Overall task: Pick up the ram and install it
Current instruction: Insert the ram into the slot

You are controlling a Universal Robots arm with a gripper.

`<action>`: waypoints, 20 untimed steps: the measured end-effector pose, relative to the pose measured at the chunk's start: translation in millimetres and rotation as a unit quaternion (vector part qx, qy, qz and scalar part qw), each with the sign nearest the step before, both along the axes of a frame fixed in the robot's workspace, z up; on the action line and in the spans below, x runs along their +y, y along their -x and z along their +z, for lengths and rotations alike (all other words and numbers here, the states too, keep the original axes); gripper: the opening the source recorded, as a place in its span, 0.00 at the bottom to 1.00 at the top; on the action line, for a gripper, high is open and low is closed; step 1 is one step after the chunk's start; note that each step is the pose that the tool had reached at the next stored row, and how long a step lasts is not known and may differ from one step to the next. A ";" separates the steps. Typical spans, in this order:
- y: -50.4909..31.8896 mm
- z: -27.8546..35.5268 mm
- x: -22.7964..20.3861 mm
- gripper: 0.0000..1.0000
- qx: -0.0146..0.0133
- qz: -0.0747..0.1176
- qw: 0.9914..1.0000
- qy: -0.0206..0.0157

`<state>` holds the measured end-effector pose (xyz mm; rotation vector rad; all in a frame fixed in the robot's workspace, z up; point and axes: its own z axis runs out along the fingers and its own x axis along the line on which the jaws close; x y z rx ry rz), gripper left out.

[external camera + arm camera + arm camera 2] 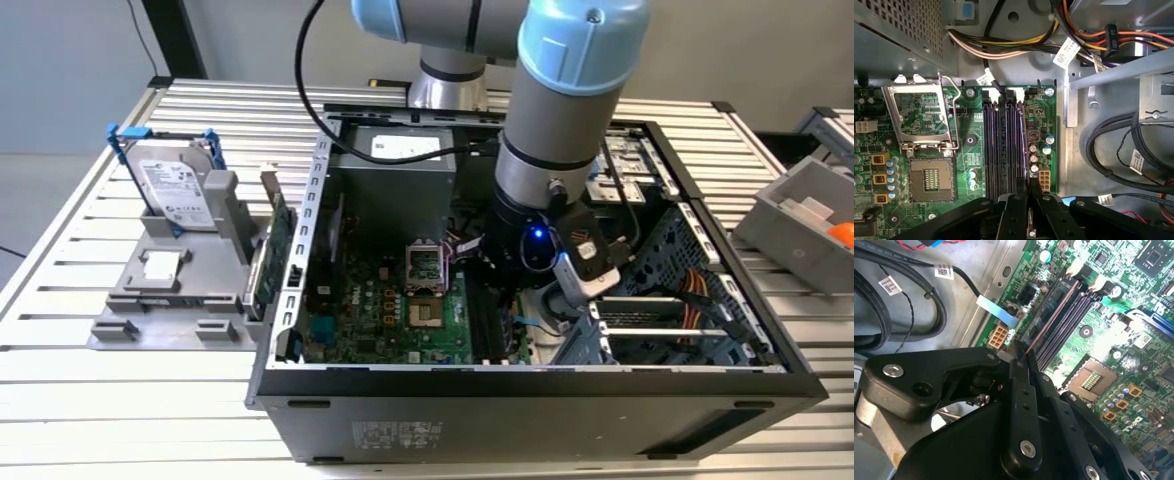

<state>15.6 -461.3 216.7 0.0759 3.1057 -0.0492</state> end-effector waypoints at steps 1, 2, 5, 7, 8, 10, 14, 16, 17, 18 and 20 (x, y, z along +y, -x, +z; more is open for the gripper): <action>0.1 0.0 -0.3 0.00 0.001 0.000 1.000 0.000; 0.1 0.0 -0.6 0.00 0.001 0.000 1.000 0.000; 0.8 -0.1 -0.7 0.00 0.002 0.000 1.000 0.000; 2.4 -0.1 -0.9 0.00 0.002 0.001 1.000 0.001; 2.4 -0.2 -1.9 0.00 0.002 0.001 1.000 0.000; 2.2 -0.5 -3.7 0.00 0.004 0.001 1.000 0.000; 1.4 -0.2 -5.9 0.00 0.007 0.001 1.000 0.001; 1.6 -0.2 -6.0 0.00 0.007 0.001 1.000 0.001; 2.1 -0.2 -6.0 0.00 0.007 0.002 1.000 0.001; 2.8 -0.2 -6.0 0.00 0.007 0.003 1.000 0.001; 4.7 -0.2 -6.0 0.00 0.007 0.005 1.000 0.001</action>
